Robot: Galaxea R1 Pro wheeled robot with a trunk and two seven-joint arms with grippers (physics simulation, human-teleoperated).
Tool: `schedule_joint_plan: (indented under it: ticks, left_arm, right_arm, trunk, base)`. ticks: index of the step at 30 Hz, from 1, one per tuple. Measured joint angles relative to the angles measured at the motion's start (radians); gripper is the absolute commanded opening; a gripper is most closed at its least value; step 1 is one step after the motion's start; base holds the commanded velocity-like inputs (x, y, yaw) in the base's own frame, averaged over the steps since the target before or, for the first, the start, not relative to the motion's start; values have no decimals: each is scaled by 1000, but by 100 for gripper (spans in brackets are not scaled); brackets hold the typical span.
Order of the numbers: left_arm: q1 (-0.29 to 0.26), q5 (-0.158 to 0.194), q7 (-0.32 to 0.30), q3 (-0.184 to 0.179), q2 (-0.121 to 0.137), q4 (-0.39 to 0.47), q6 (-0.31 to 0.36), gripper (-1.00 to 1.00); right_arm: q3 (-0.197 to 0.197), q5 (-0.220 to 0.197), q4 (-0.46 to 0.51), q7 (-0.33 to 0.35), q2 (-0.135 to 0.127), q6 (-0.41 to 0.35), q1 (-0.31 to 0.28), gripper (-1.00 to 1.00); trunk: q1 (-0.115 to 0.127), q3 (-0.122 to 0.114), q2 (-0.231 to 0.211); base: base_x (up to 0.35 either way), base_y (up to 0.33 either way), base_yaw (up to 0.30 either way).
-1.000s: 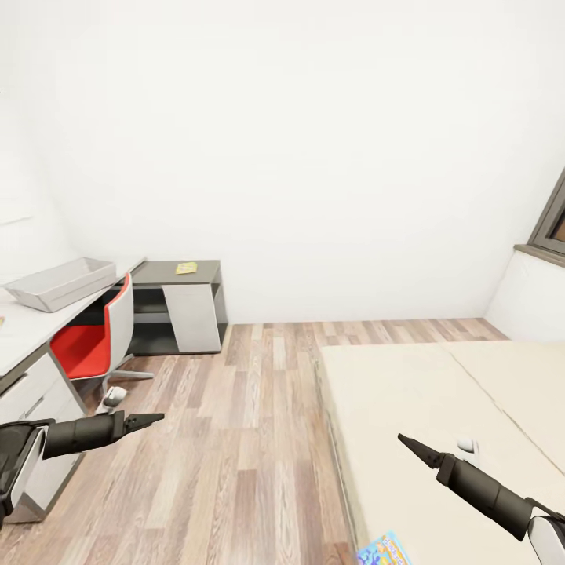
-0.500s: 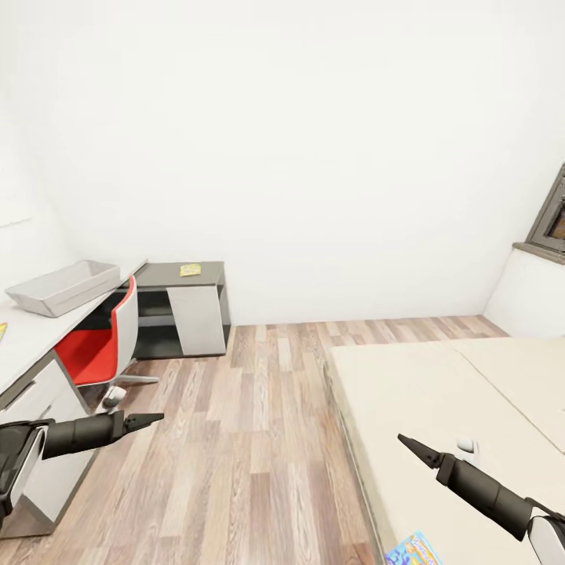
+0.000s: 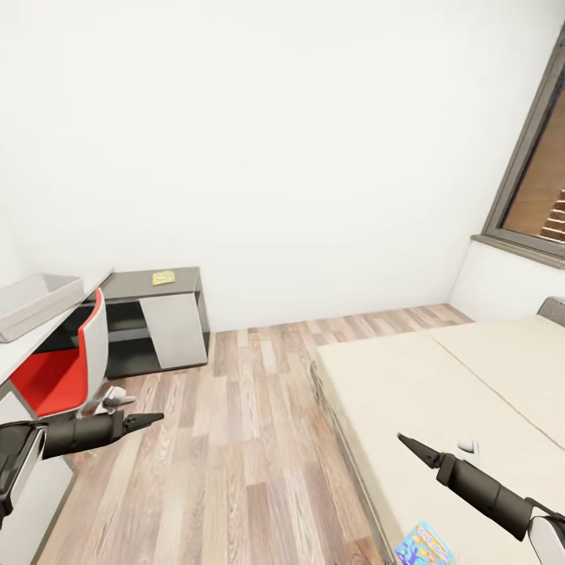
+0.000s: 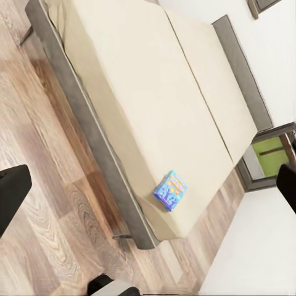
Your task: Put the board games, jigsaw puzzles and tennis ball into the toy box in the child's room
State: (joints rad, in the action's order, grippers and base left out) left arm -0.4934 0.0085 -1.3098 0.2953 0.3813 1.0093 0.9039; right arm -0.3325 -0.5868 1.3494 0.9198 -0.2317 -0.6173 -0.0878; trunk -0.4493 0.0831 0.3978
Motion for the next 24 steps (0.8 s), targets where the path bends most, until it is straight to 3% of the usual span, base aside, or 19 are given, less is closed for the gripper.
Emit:
schedule_joint_plan:
  ticks: [24]
  left_arm:
    - [0,0,0,0,0,0,0,100]
  right_arm:
    - [0,-1,-1,0,0,0,0,100]
  trunk:
    - [0,0,0]
  base:
    - [2,276,-279]
